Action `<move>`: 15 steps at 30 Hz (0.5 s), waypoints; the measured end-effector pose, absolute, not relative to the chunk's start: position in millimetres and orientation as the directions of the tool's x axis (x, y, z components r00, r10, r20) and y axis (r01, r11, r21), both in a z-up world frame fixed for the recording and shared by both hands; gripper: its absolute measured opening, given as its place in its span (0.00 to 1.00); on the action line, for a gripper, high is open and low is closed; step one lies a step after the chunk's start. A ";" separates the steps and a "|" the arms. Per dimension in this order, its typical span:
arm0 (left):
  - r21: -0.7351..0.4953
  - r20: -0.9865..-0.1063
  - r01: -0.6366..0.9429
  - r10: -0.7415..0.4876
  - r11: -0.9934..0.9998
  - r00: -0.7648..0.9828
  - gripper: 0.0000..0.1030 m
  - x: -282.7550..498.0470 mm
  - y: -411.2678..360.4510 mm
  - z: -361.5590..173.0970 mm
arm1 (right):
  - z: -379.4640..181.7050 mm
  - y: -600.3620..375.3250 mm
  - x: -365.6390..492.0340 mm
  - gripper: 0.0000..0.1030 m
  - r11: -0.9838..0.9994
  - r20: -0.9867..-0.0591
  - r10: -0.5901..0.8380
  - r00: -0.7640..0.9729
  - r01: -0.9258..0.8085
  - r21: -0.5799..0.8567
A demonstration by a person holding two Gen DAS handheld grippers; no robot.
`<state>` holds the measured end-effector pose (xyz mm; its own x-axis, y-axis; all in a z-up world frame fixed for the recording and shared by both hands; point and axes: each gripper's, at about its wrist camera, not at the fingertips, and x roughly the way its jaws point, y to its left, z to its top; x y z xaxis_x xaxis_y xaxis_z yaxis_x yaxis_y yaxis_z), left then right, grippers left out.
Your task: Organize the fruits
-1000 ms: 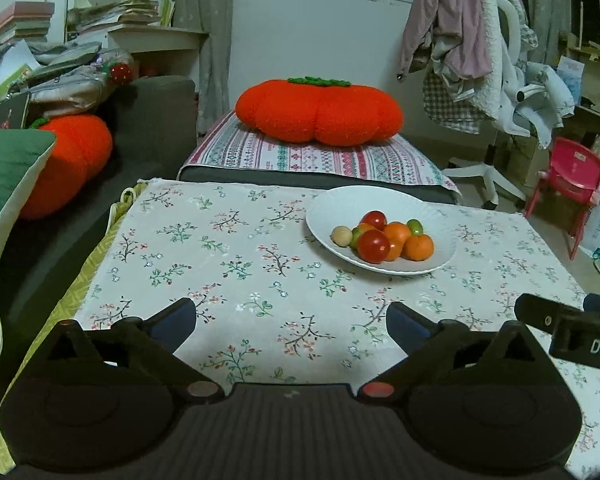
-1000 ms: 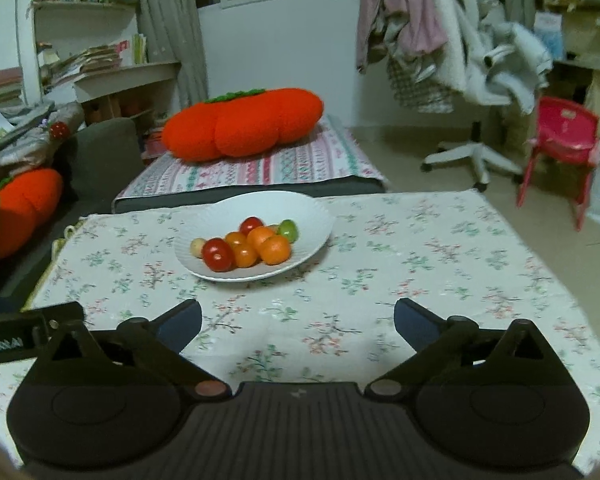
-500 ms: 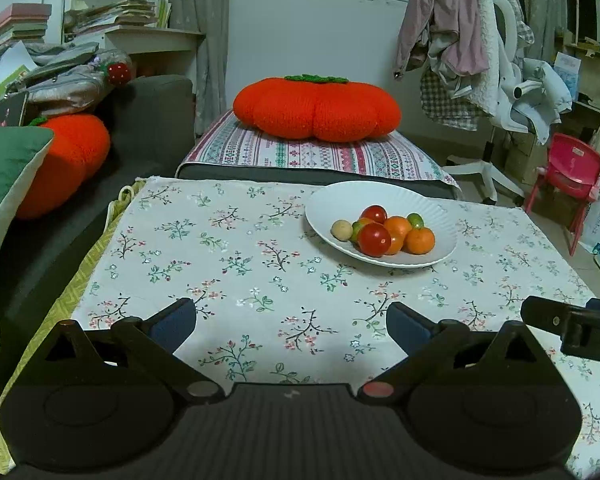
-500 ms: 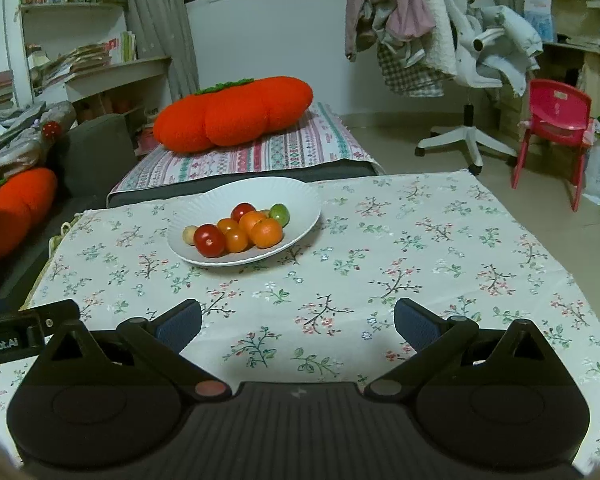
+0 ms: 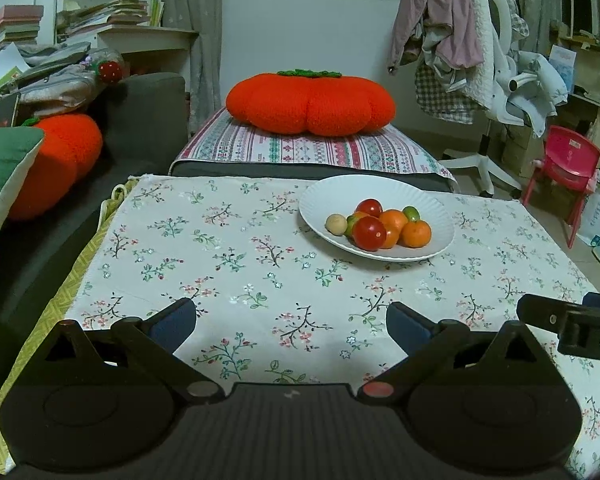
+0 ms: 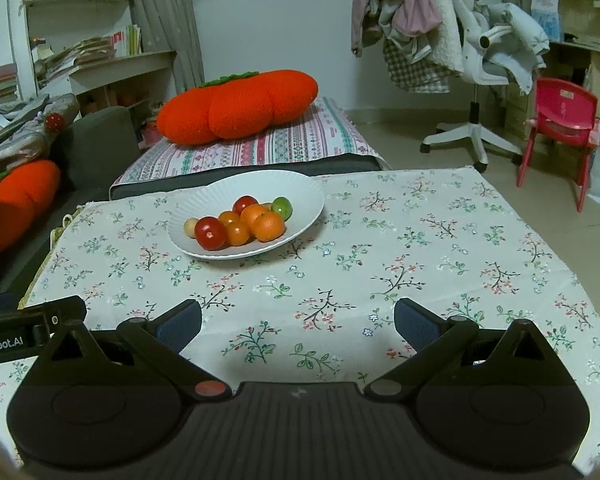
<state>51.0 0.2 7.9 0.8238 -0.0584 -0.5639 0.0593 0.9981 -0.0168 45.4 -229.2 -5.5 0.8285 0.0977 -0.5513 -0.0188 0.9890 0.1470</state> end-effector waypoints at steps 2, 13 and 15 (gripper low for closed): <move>-0.020 -0.568 0.058 -0.059 0.998 0.821 0.84 51.2 0.6 7.5 | -6.0 -228.7 46.7 1.00 0.989 -0.554 0.097 0.827 -0.020 0.144; -0.021 -0.569 0.063 -0.063 0.998 0.820 0.84 50.4 -0.5 8.0 | -6.7 -227.9 47.5 1.00 0.991 -0.562 0.098 0.821 -0.029 0.131; -0.025 -0.570 0.062 -0.065 0.998 0.819 0.84 50.7 -0.2 8.2 | -7.0 -227.6 47.9 1.00 0.991 -0.565 0.098 0.820 -0.029 0.130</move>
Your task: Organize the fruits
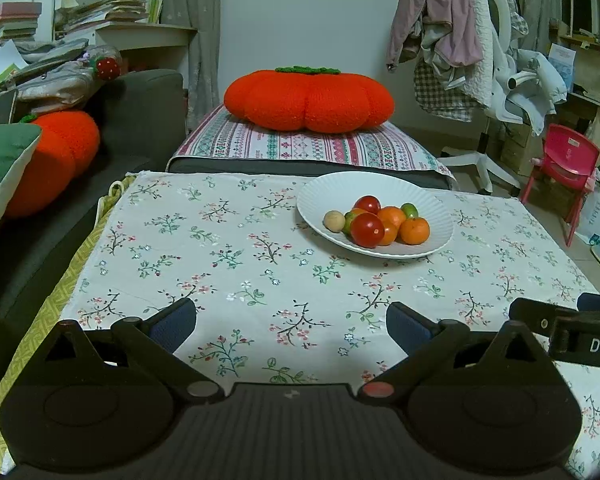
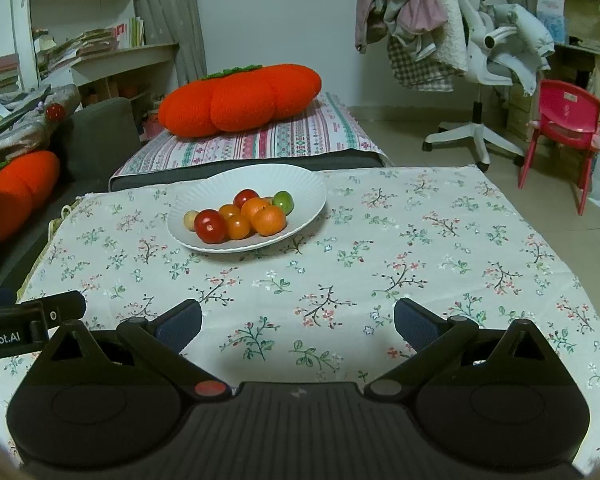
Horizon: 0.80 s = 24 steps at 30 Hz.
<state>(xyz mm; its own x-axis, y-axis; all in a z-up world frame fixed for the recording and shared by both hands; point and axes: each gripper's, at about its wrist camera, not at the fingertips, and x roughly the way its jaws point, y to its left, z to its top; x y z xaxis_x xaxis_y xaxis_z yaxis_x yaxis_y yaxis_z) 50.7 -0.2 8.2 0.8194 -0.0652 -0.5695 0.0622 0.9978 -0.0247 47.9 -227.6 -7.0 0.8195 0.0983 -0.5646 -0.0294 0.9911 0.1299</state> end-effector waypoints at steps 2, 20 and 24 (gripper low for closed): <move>-0.029 -0.569 0.061 -0.067 0.998 0.819 0.84 51.1 0.3 8.2 | -7.2 -226.8 47.9 1.00 0.991 -0.566 0.100 0.818 -0.032 0.129; -0.071 -0.586 0.059 -0.090 0.996 0.805 0.84 53.1 3.4 7.6 | -9.6 -225.3 49.0 1.00 0.991 -0.577 0.104 0.810 -0.038 0.125; -0.081 -0.589 0.059 -0.096 0.995 0.803 0.84 52.8 3.6 7.5 | -9.2 -225.6 49.0 1.00 0.991 -0.577 0.105 0.810 -0.038 0.126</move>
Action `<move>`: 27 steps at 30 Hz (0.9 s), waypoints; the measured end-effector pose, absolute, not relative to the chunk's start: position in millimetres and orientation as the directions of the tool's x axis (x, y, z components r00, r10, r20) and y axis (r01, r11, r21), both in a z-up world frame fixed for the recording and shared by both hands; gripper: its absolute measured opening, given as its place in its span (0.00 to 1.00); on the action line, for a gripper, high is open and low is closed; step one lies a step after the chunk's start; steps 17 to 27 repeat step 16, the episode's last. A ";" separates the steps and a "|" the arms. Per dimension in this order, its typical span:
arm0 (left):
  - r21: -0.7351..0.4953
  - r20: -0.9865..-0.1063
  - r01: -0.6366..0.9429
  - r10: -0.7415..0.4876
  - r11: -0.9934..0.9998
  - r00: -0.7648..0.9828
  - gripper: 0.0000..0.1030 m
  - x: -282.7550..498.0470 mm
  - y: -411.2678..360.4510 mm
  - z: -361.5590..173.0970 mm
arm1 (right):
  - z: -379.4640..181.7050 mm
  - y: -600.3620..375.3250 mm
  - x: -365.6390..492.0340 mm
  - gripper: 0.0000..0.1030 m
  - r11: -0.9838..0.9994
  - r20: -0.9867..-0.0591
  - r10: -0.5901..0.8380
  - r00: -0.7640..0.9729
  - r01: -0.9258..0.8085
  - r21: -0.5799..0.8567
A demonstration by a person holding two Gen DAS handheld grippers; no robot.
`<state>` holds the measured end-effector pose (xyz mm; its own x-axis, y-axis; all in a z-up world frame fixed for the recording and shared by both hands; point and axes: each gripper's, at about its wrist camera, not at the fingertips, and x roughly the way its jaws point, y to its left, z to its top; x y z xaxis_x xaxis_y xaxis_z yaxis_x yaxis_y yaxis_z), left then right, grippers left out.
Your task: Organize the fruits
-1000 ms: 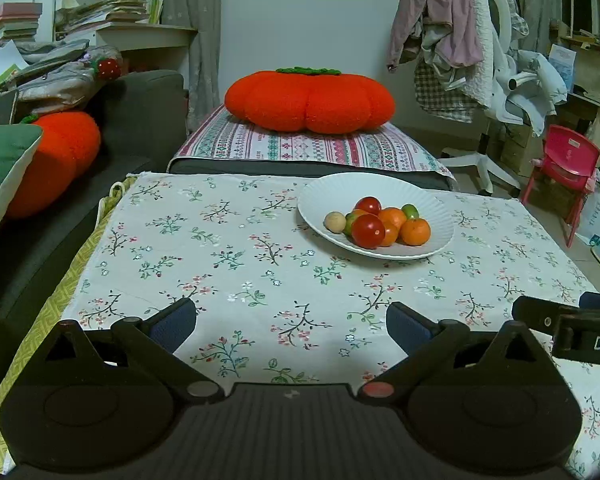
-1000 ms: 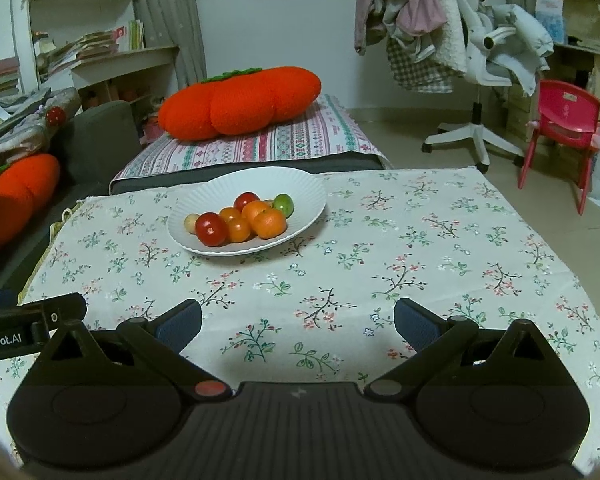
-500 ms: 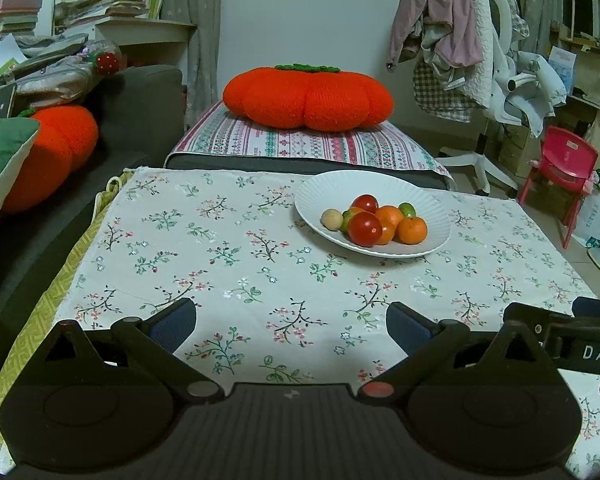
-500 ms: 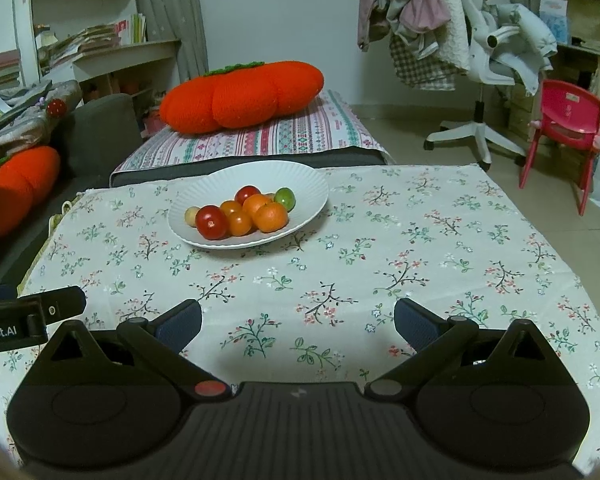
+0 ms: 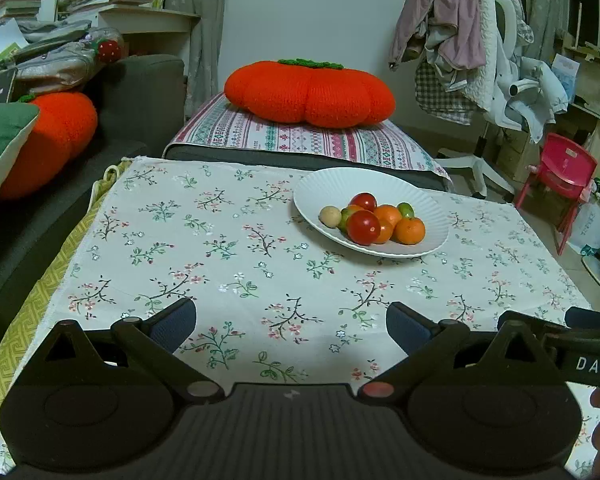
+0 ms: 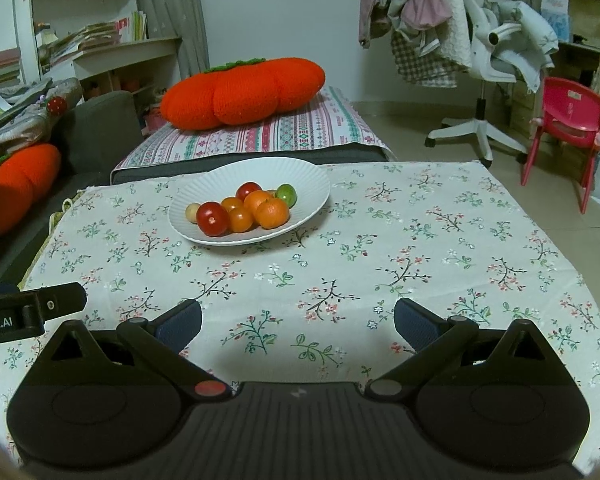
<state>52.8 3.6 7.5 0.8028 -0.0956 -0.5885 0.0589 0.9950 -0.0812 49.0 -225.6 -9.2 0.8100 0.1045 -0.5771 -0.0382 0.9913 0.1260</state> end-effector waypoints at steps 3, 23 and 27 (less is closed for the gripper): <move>-0.083 -0.585 0.064 -0.101 0.994 0.805 0.84 52.7 3.3 7.8 | -9.0 -225.2 48.5 1.00 0.991 -0.578 0.105 0.809 -0.040 0.124; -0.037 -0.545 0.103 -0.107 0.994 0.832 0.84 50.1 -4.9 10.5 | -9.5 -222.9 48.6 1.00 0.992 -0.581 0.106 0.807 -0.046 0.118; -0.037 -0.545 0.103 -0.107 0.994 0.832 0.84 50.1 -4.9 10.5 | -9.5 -222.9 48.6 1.00 0.992 -0.581 0.106 0.807 -0.046 0.118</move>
